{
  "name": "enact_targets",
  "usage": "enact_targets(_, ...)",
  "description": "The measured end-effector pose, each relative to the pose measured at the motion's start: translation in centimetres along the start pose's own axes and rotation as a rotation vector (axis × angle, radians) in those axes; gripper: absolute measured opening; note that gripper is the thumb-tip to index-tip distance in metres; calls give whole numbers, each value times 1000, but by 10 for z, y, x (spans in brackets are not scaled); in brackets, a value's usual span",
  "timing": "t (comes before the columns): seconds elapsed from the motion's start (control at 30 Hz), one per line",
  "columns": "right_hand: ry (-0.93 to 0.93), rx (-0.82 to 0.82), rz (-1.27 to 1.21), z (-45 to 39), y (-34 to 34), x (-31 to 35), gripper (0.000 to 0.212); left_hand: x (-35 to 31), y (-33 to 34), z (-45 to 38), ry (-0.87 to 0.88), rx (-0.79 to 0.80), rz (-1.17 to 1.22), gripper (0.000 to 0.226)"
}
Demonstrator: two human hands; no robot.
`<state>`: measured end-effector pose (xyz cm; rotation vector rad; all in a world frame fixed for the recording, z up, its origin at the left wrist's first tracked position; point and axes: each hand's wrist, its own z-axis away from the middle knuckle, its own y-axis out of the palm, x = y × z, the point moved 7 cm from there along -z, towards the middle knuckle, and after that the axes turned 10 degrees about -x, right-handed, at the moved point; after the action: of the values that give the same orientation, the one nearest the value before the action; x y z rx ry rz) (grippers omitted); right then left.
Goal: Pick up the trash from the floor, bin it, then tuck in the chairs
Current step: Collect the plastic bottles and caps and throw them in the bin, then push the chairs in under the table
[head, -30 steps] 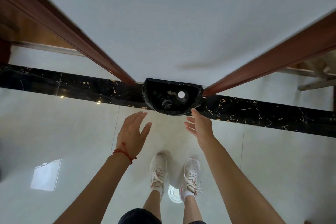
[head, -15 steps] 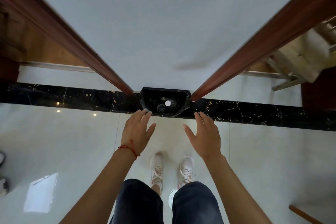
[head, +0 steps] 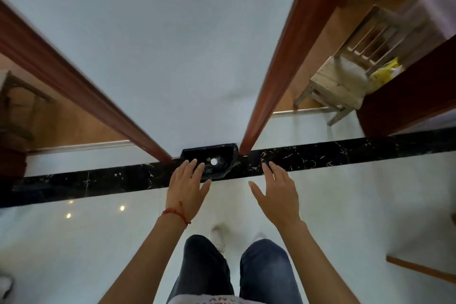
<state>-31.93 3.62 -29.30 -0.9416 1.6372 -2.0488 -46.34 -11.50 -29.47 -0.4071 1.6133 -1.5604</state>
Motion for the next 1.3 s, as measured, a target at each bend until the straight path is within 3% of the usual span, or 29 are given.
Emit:
enact_targets(0.23, 130, -78, 4, 40, -48, -54, 64, -59, -11, 16, 152, 42, -62, 54)
enact_targets(0.43, 306, -159, -48, 95, -85, -131, 80, -149, -5, 35, 317, 61, -47, 63)
enact_targets(0.57, 432, -230, -58, 149, -104, -189, 68, -211, 16, 59, 469, 93, -106, 69)
enact_targets(0.7, 552, -293, -54, 219, -122, -247, 72, -284, 32, 102, 587, 151, -115, 73)
enact_targets(0.83, 681, -333, -36, 289, -131, -302, 76, -353, 58, 153, 741, 174, -129, 50)
enact_targets(0.93, 788, -349, -10, 336, -138, -336, 68, -401, 73, 187, 856, 140, -66, 46)
enact_targets(1.07, 920, -404, 1, 392, -148, -369, 57, -456, 89, 226, 985, 185, -24, 49)
enact_targets(1.3, 1167, -465, -15, 460, -170, -395, 59, -535, 111, 277, 1276, 315, -56, 54)
